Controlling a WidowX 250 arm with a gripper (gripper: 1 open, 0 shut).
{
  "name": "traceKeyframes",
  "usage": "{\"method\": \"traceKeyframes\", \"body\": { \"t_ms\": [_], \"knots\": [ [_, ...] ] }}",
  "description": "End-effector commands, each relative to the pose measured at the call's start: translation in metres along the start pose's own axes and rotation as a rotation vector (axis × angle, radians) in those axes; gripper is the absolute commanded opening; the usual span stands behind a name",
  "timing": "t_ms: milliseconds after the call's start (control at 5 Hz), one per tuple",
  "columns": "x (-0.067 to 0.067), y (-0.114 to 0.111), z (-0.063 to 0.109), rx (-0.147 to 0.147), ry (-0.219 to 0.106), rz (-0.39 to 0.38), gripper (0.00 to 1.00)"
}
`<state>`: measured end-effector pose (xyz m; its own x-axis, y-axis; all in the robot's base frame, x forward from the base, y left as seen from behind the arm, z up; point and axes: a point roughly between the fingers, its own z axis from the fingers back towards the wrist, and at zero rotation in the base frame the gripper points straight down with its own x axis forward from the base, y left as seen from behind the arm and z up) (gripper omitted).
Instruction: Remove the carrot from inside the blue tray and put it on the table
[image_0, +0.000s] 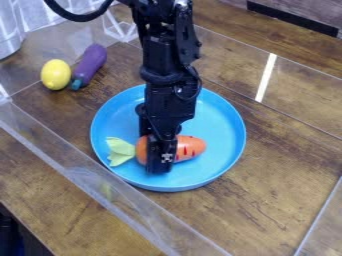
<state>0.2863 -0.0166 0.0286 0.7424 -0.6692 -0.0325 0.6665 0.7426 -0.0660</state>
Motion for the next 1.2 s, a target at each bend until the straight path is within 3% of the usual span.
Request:
{"method": "traceKeyframes", "body": {
  "t_ms": [0, 600, 1000],
  "knots": [
    [0.004, 0.01, 0.029, 0.068, -0.066, 0.006, 0.0],
    [0.0, 0.016, 0.053, 0.115, -0.054, 0.008, 0.0],
    [-0.003, 0.018, 0.06, 0.126, -0.043, 0.009, 0.0]
  ]
}}
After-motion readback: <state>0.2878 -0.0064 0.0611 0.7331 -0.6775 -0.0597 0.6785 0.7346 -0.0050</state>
